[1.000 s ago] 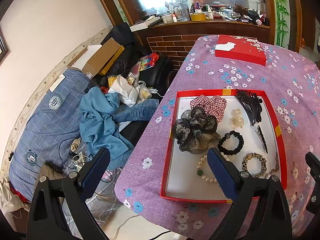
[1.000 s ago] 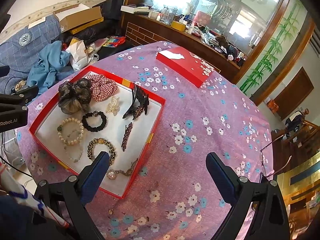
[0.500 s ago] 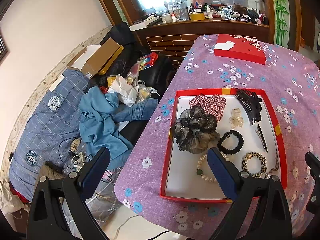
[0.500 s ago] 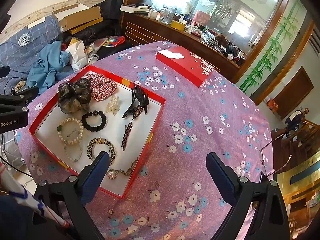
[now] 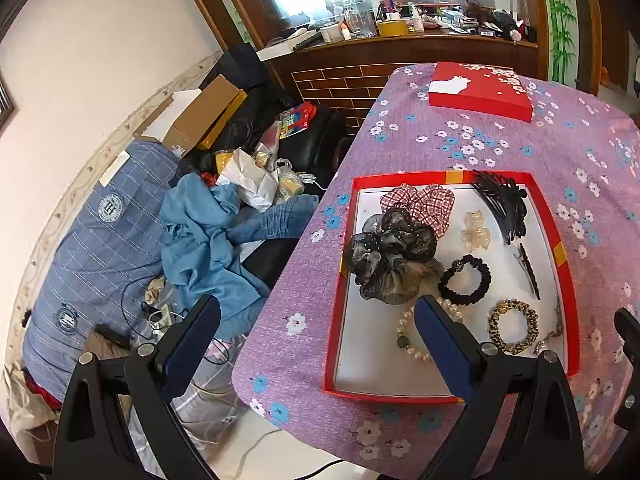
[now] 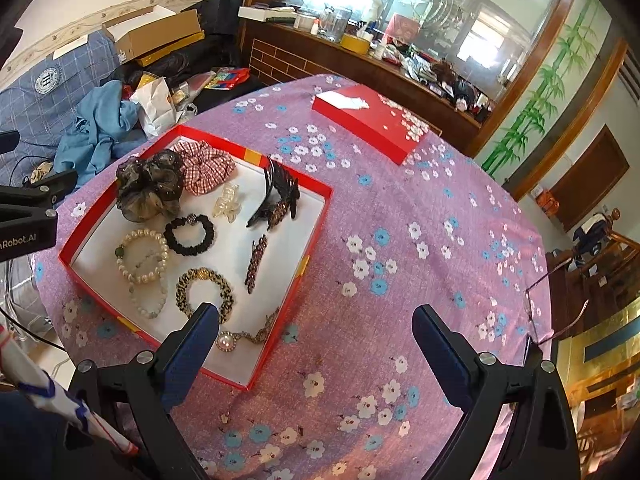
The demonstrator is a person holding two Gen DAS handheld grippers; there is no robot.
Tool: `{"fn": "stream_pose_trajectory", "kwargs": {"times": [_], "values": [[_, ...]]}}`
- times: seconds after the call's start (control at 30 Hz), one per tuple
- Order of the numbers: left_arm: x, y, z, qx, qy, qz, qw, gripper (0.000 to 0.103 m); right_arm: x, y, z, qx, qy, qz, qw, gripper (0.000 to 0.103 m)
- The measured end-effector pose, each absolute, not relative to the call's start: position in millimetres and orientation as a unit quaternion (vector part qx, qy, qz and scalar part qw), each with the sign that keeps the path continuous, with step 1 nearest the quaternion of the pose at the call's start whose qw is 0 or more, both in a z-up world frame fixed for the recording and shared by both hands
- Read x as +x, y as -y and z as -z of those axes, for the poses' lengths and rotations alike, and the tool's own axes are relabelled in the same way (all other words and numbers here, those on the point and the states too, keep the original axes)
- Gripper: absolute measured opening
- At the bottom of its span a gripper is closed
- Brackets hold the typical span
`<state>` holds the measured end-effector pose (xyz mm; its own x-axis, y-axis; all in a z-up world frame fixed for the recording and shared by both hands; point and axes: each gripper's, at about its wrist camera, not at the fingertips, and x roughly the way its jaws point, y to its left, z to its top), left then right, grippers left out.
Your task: Organize jewelry
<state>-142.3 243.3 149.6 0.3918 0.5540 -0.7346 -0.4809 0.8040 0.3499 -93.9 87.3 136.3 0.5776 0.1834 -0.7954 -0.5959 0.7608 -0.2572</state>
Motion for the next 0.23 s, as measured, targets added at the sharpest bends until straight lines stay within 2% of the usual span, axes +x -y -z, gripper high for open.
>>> {"fn": "stream_pose_trajectory", "kwargs": {"times": [0.23], "values": [[-131,-217,-160,0.098,-0.431,-0.306,0.843,0.097,-68,-34,-119,-0.179,-0.459,-0.177,0.852,0.099]]}}
